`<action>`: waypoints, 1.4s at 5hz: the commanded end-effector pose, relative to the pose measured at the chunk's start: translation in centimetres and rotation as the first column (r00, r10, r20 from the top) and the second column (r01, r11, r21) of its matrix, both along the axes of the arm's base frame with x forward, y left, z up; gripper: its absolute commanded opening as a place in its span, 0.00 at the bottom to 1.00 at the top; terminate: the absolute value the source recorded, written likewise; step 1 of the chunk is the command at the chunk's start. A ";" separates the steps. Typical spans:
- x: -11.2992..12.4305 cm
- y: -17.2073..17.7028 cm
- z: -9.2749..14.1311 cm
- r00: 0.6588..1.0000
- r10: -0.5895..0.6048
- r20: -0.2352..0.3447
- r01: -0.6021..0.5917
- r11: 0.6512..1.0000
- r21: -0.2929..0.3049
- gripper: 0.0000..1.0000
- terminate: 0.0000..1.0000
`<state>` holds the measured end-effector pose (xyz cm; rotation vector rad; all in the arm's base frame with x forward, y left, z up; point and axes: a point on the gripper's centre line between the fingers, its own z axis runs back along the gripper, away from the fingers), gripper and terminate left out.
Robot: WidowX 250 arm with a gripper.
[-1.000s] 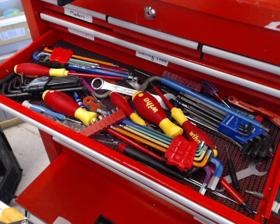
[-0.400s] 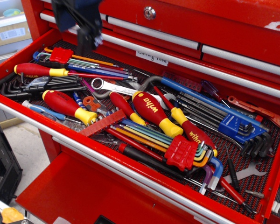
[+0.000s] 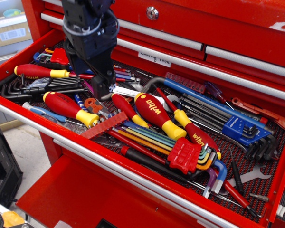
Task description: Pick up bit holder
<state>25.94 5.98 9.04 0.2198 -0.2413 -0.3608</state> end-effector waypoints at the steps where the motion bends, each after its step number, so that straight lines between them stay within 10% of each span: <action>1: -0.1 -0.6 -3.0 0.996 -0.066 0.052 0.065 0.998 0.011 1.00 0.00; 6: 0.9 -0.9 -10.4 0.978 -0.066 0.200 0.112 0.966 -0.232 1.00 0.00; 7: 0.9 -1.1 -10.3 0.980 -0.056 0.192 0.099 0.970 -0.223 0.00 0.00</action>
